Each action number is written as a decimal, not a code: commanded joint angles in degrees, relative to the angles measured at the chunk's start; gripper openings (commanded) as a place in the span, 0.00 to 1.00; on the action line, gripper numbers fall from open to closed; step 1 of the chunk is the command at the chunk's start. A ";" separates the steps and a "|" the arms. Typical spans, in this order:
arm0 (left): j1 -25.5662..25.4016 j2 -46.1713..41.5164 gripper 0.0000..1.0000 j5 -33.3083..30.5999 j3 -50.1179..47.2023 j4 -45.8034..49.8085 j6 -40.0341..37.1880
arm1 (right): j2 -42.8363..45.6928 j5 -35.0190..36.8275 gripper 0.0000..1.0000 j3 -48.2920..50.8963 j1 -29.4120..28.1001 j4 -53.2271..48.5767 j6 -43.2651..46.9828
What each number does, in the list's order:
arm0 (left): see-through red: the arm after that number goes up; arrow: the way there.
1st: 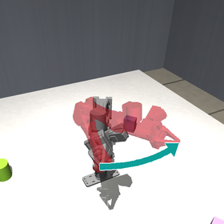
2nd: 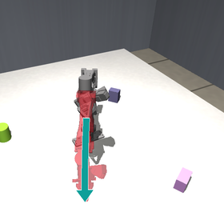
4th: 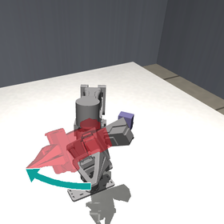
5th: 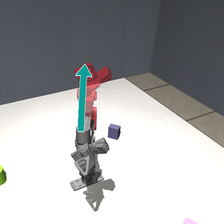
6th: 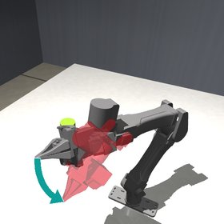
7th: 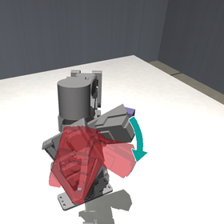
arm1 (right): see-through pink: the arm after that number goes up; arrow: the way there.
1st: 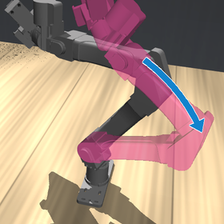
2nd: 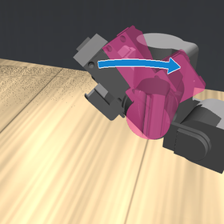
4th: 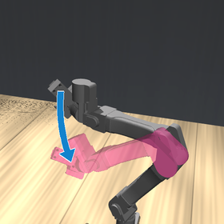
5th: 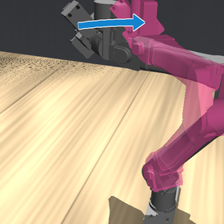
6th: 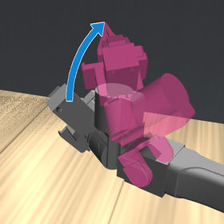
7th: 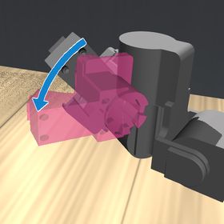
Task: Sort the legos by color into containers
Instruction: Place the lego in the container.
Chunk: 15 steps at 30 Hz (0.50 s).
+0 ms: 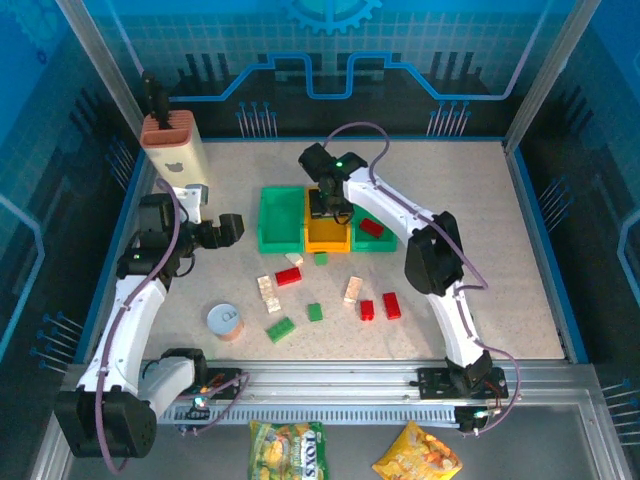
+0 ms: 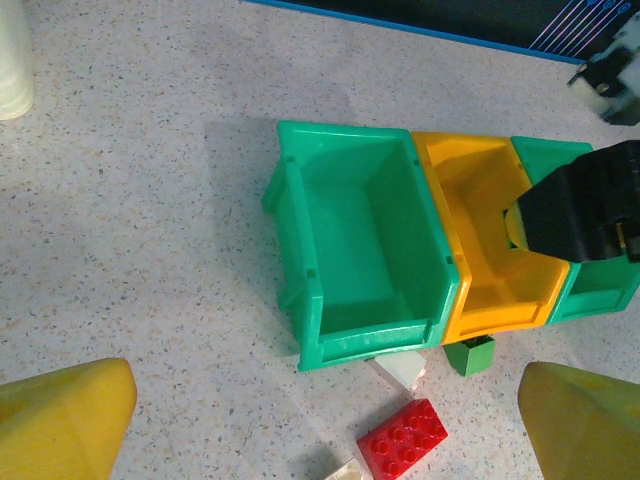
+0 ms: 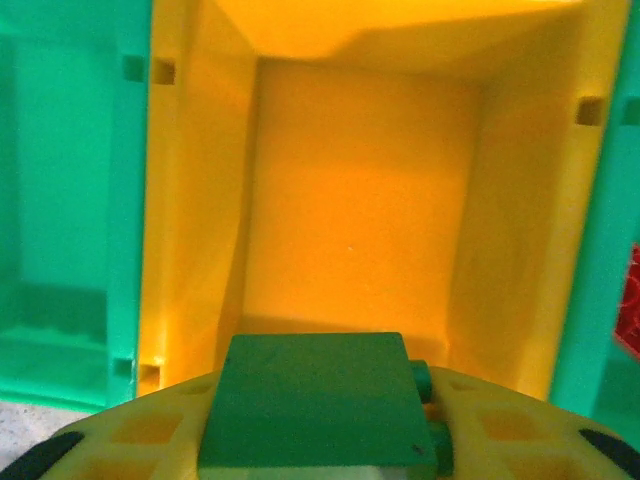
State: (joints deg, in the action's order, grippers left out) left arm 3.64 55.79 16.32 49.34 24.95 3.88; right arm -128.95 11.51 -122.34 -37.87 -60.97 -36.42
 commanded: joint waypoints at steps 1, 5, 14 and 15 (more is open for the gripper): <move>0.67 -0.77 0.99 0.34 -0.86 -0.60 -1.27 | -3.12 -1.30 0.35 -2.53 -0.36 -2.83 -0.75; 0.67 -0.86 0.99 0.30 -0.82 -0.48 -1.36 | -4.80 -1.14 0.36 -2.20 -0.36 -2.76 -0.93; 0.67 -0.86 0.99 0.65 -0.82 -0.60 -1.26 | -8.65 -1.88 0.39 -2.03 -0.01 -2.25 -1.45; 0.67 -0.84 0.99 0.70 -0.82 -0.56 -1.25 | -8.57 -1.88 0.40 -1.93 0.00 -2.05 -1.46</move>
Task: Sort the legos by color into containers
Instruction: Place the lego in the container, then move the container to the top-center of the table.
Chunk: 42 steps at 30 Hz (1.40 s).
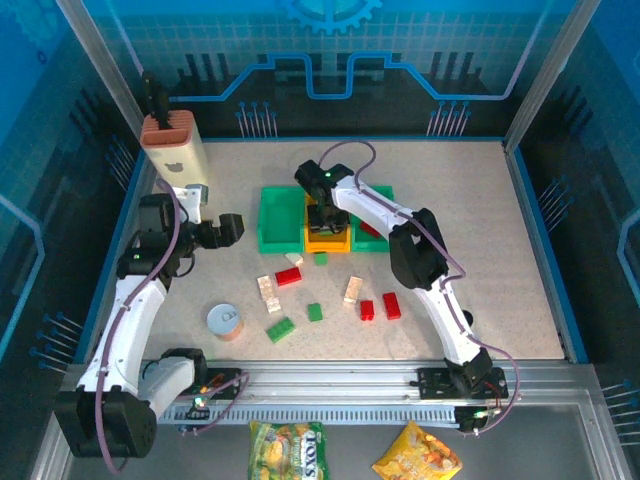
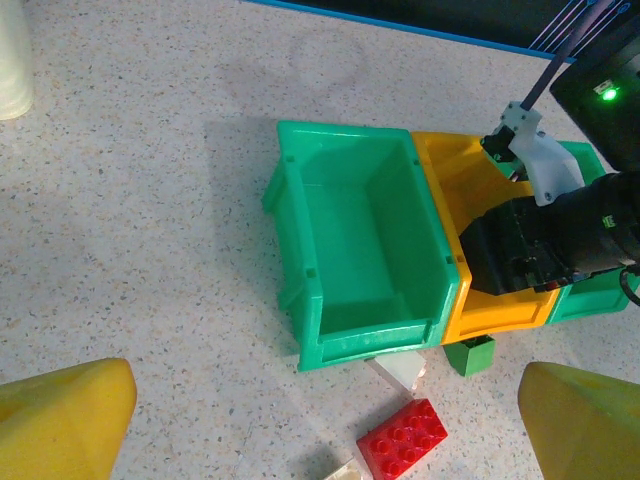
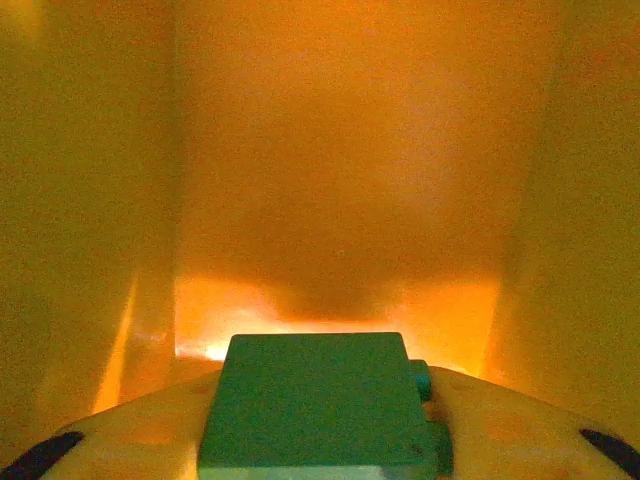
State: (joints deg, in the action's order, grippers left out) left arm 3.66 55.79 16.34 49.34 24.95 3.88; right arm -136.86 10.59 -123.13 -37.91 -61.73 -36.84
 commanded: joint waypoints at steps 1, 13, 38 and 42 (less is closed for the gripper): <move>0.65 -0.86 0.99 0.70 -0.83 -0.58 -1.10 | -0.53 -0.93 0.42 -1.06 0.10 -1.10 -1.11; 0.65 -0.77 0.99 0.76 -0.71 -0.32 -1.00 | 2.90 -0.59 0.54 -1.83 0.07 -1.99 -1.04; -1.75 4.93 0.94 -2.27 3.85 8.90 5.90 | 14.53 -5.55 0.47 9.46 -0.47 3.29 1.62; -3.88 5.95 0.91 -3.11 5.15 11.86 10.05 | 17.89 -7.13 0.45 14.03 -1.82 4.00 4.12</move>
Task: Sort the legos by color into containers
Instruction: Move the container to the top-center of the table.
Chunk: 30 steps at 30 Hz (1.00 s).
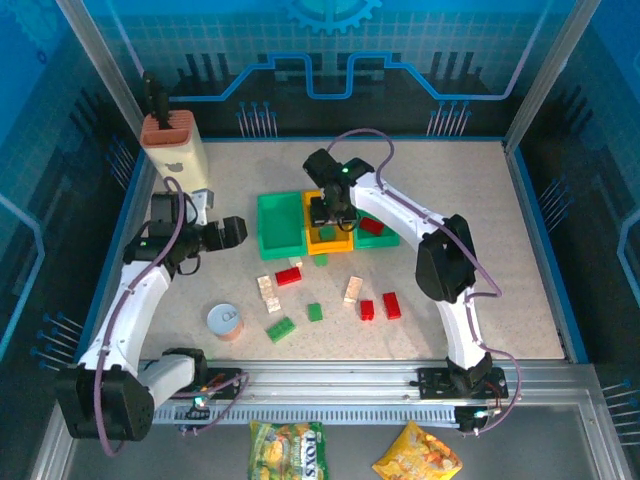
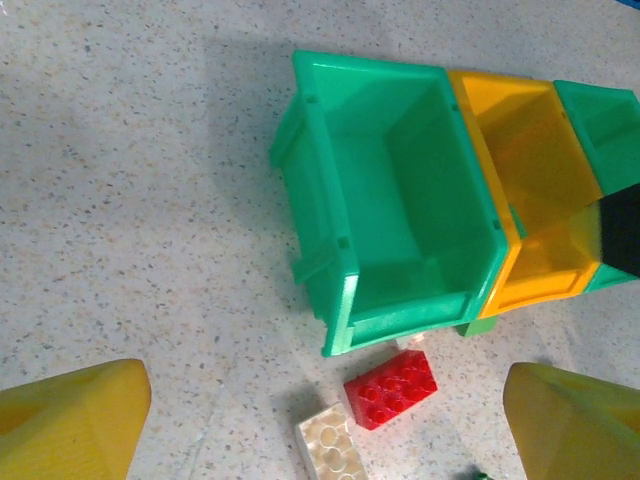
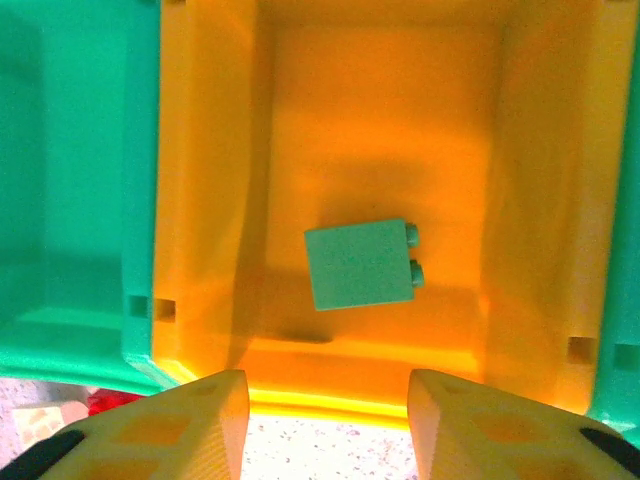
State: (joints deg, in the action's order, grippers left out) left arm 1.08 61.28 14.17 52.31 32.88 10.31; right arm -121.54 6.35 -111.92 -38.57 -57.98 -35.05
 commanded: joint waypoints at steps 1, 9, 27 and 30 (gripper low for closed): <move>-1.91 0.64 0.91 -1.05 2.18 4.32 4.69 | 3.81 -3.29 0.45 4.57 -1.61 0.91 2.81; -8.85 1.55 0.85 -2.75 -1.01 3.90 11.32 | 9.99 -10.07 0.39 19.61 -4.28 9.92 2.41; -14.68 4.58 0.82 -4.17 -3.71 0.60 15.36 | -0.24 -7.92 0.33 13.96 -1.84 16.54 0.51; -15.22 5.50 0.81 -4.80 -3.32 0.78 15.46 | -1.52 -8.67 0.33 12.30 -0.81 17.17 0.24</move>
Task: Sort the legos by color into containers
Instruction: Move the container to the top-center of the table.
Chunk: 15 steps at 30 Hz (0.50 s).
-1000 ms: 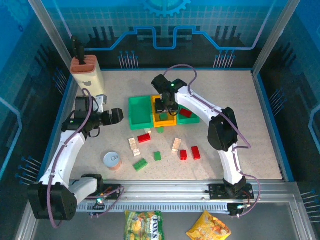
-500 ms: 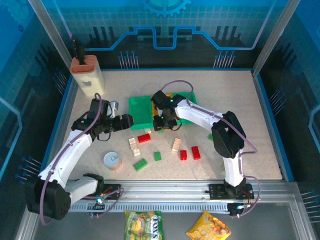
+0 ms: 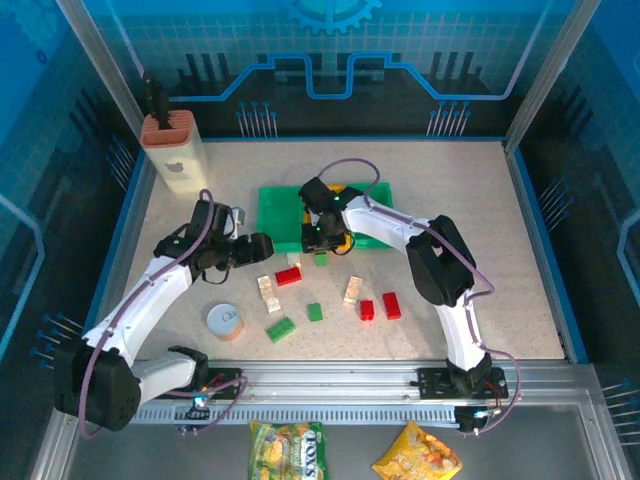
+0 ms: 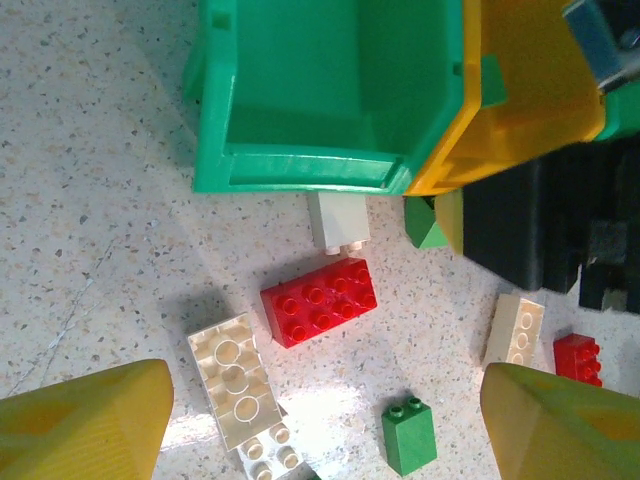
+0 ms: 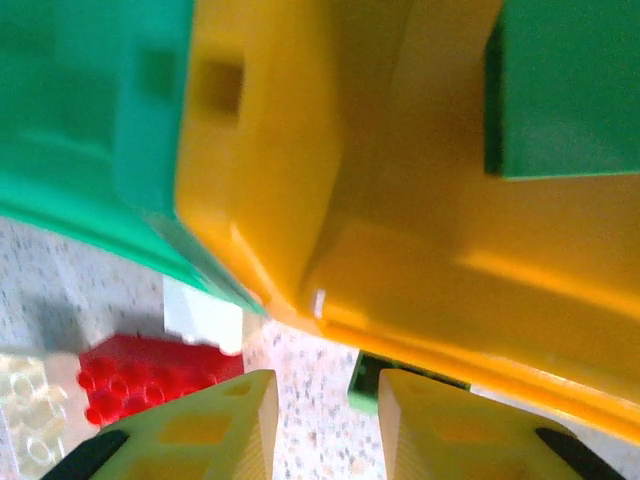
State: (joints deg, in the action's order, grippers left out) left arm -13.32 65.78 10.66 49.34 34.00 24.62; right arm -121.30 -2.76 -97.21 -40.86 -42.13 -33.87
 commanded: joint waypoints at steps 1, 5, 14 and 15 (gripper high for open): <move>-1.03 1.19 0.81 -1.46 -0.26 -0.34 1.22 | -2.22 0.39 0.32 -2.98 1.79 1.31 -0.86; -2.98 2.66 0.77 -3.69 0.30 -0.40 2.41 | -3.87 0.55 0.33 -5.32 3.08 0.82 -0.42; -9.55 10.20 0.71 -10.17 4.92 0.47 5.23 | -4.33 -3.37 0.32 -7.27 5.85 1.97 0.36; -10.50 11.22 0.70 -11.09 5.93 0.80 5.26 | -3.16 -4.26 0.32 -7.27 5.88 1.83 0.62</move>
State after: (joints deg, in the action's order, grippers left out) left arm -21.69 75.18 3.53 51.83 34.17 28.56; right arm -125.14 -4.45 -102.61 -35.90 -40.58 -34.00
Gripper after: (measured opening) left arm 0.708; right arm 0.319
